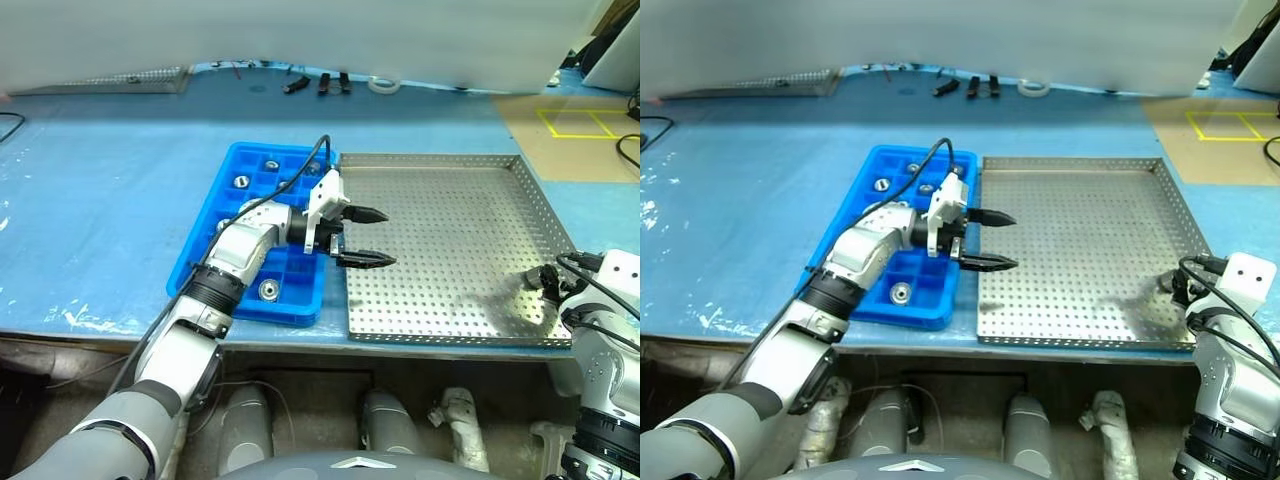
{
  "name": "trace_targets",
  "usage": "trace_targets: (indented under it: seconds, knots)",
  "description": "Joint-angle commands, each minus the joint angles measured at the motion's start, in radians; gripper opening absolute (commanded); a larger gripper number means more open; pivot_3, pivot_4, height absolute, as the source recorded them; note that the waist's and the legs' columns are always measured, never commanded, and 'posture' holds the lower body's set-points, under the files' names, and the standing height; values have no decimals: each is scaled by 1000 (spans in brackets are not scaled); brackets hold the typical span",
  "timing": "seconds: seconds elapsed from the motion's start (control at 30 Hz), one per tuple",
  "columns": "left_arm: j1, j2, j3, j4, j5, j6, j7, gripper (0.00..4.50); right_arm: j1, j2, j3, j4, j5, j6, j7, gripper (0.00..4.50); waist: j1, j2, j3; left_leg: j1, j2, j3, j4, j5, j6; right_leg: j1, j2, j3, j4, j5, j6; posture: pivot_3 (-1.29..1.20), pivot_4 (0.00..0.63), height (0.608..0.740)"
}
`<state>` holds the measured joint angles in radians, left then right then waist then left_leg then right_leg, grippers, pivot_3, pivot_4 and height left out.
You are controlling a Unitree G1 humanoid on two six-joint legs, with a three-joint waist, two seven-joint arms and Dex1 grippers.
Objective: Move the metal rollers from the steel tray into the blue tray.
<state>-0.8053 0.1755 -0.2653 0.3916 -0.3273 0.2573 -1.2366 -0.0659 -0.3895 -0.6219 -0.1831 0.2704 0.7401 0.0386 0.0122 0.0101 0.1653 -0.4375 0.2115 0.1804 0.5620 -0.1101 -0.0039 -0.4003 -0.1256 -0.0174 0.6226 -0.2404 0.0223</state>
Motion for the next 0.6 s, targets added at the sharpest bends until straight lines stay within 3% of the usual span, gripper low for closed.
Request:
trace_targets:
  seconds: [0.03,0.6]
  knots:
    - [5,10,22,-34,1,-5,9,4500,-20,7,19,-17,12,-13,0,3630,0,0,0,0,0,0,0,0,0,0,0,0,0,0,0,-373,150,740]
    - [41,38,24,-73,0,7,42,4500,-26,-1,63,33,2,-15,6,3630,1,1,0,-1,0,0,0,0,0,0,0,0,-1,0,0,-338,150,740]
